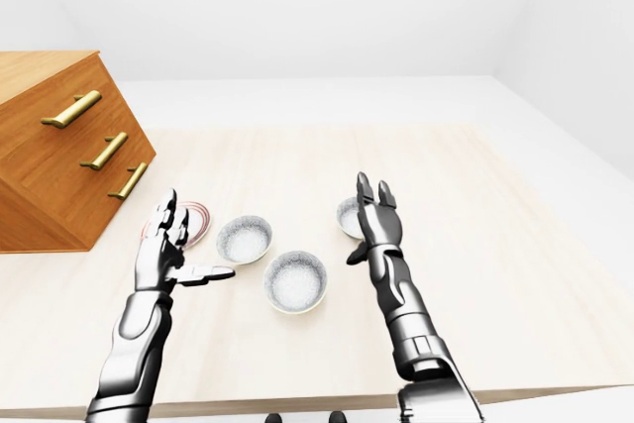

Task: Stack the bowl at the front on the bowl in the middle.

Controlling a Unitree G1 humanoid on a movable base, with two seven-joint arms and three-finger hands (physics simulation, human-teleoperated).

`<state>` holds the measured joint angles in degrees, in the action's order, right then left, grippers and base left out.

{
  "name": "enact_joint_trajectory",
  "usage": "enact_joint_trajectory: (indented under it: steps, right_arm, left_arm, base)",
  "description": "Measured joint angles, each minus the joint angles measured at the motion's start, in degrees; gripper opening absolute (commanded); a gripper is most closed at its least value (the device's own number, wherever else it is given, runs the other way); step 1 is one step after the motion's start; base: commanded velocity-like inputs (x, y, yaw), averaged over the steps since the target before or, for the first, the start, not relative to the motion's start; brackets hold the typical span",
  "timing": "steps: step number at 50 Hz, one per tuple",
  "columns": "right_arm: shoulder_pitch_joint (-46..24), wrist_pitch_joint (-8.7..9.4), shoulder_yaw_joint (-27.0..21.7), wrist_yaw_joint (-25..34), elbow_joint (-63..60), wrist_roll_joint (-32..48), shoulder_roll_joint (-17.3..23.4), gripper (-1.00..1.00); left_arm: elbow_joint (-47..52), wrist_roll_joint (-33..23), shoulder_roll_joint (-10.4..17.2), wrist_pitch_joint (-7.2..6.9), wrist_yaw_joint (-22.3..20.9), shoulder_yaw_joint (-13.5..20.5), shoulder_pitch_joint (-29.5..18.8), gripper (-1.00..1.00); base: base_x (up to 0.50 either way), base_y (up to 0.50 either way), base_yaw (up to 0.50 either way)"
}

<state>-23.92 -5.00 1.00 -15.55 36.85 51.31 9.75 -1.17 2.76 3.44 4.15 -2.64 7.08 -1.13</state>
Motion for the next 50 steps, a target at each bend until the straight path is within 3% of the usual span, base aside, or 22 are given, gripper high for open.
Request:
enact_joint_trajectory:
  steps: [17,38,48,49,50]
  right_arm:
    - [-13.15,0.0,2.33,-5.27,27.27,2.45,0.75,1.0]
    - [-18.12,0.0,3.6,-6.08,34.46,7.66,-0.23,1.0]
    - [-19.56,0.03,3.72,-3.52,36.0,8.85,-0.34,1.0]
    - [-19.67,0.06,3.67,-3.24,36.14,8.79,-0.33,-0.1]
    - [-19.79,0.1,3.62,-2.94,36.28,8.7,-0.31,-0.99]
  left_arm:
    - [2.39,0.54,0.06,0.08,-0.6,1.41,2.19,1.0]
    - [3.21,1.04,0.16,0.72,-1.44,2.83,3.8,1.0]
    - [2.82,1.38,0.21,0.85,-1.68,3.3,4.09,1.0]
    - [2.77,1.42,0.22,0.85,-1.7,3.34,4.11,1.0]
    - [2.71,1.46,0.23,0.85,-1.72,3.38,4.12,1.0]
  base:
    - [0.0,0.0,0.0]
    - [0.0,0.0,0.0]
    - [0.0,0.0,0.0]
    - [0.0,0.0,0.0]
    - [0.0,0.0,0.0]
